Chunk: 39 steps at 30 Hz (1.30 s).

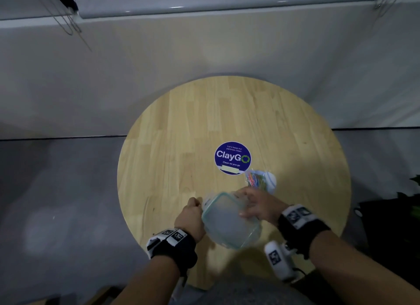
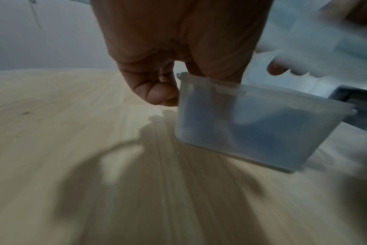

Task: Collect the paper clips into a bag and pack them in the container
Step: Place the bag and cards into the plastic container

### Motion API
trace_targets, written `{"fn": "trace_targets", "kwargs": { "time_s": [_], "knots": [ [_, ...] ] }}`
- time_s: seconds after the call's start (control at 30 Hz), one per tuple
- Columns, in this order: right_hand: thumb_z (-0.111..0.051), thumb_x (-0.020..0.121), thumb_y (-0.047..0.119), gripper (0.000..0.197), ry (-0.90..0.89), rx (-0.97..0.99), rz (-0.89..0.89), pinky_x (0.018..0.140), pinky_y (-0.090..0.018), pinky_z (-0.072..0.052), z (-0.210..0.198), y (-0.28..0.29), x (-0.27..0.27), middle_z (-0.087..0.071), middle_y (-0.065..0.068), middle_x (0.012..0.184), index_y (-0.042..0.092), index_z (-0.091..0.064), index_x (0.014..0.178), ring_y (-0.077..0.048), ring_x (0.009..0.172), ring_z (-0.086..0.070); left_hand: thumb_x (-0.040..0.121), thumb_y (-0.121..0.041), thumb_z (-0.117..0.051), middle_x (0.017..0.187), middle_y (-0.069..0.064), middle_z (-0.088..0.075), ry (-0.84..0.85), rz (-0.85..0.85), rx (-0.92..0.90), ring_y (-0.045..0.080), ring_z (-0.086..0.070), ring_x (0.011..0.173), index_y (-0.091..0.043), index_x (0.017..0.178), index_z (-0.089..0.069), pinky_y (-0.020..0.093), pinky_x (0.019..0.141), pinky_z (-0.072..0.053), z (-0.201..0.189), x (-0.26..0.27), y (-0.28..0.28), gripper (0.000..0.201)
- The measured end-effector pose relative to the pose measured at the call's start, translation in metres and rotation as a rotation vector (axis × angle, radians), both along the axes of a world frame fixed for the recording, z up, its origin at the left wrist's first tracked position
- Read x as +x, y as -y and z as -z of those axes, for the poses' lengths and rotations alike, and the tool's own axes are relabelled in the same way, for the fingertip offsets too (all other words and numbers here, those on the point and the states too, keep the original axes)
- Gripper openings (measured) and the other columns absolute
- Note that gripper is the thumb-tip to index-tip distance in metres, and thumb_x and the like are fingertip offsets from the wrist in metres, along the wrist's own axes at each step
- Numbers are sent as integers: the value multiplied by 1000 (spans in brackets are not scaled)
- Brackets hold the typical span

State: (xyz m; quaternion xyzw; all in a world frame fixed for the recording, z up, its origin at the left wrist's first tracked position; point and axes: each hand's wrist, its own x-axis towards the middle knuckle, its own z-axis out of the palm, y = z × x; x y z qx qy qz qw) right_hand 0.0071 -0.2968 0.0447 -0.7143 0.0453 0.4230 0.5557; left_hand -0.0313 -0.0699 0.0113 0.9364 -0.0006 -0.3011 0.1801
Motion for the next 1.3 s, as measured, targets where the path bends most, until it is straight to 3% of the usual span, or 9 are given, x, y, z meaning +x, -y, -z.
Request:
{"fn": "trace_targets", "kwargs": {
  "time_s": [0.07, 0.23, 0.37, 0.5, 0.6, 0.67, 0.93, 1.1, 1.3],
  "knots": [
    [-79, 63, 15, 42, 89, -111, -60, 89, -46, -54, 12, -16, 2, -70, -2, 104, 25, -60, 100, -23, 99, -66, 82, -30, -52, 115, 6, -44, 3, -5, -11, 28, -57, 103, -19, 118, -53, 33, 83, -48, 4, 0, -2, 38],
    [-78, 68, 20, 33, 192, -306, -100, 86, -43, -52, 18, -22, 2, -64, 0, 101, 32, -54, 87, -22, 95, -61, 81, -25, -63, 106, 9, -56, 102, -161, -226, 29, -59, 90, -14, 102, -69, 24, 73, -40, 8, -4, -9, 24],
    [-75, 73, 19, 32, 231, -364, -113, 74, -29, -42, 19, -27, 0, -60, -2, 104, 28, -50, 91, -22, 95, -57, 82, 0, -64, 73, 0, -68, 29, -659, -691, 21, -60, 70, -17, 75, -69, 28, 58, -50, 7, -10, -16, 19],
    [-75, 73, 21, 35, 260, -406, -70, 76, -29, -40, 21, -36, 1, -59, -6, 104, 19, -51, 98, -23, 93, -56, 90, 9, -47, 88, 9, -61, -43, -1061, -982, 19, -58, 76, -10, 80, -51, 32, 63, -53, -6, -15, -15, 21],
    [-76, 72, 24, 36, 268, -418, -43, 75, -29, -40, 23, -43, 1, -59, -7, 103, 19, -48, 93, -24, 92, -56, 90, -19, -61, 90, 13, -62, -142, -983, -872, 23, -60, 73, -13, 91, -55, 36, 66, -54, -7, -18, -18, 8],
    [-76, 71, 25, 37, 254, -429, -40, 76, -30, -42, 23, -45, 2, -59, -8, 104, 16, -50, 95, -26, 94, -57, 78, -29, -75, 81, 12, -63, -226, -844, -805, 24, -60, 68, -18, 102, -56, 32, 60, -55, -5, -20, -21, 32],
    [-83, 65, 16, 27, -205, -238, 121, 70, -41, -55, 25, -35, 11, -67, -18, 86, 4, -65, 81, -30, 70, -64, 64, -16, -84, 86, 18, -63, -179, -1006, -852, 30, -62, 72, -12, 99, -57, 46, 71, -55, 0, -19, -20, 44],
    [-81, 69, 12, 29, -332, -130, 214, 81, -45, -55, 27, -36, 3, -69, -23, 91, -1, -67, 90, -32, 80, -64, 72, 6, -74, 75, 10, -59, -166, -1075, -894, 22, -58, 64, -4, 90, -56, 27, 53, -52, 2, -14, -20, 27],
    [-80, 70, 14, 31, -261, -222, 272, 46, -21, -47, 23, -45, -4, -64, -10, 70, -1, -65, 93, -19, 53, -56, 80, -2, -69, 65, 7, -54, -127, -1046, -811, 19, -51, 55, -9, 75, -52, 29, 52, -51, 4, -13, -22, 19]
  ]
}}
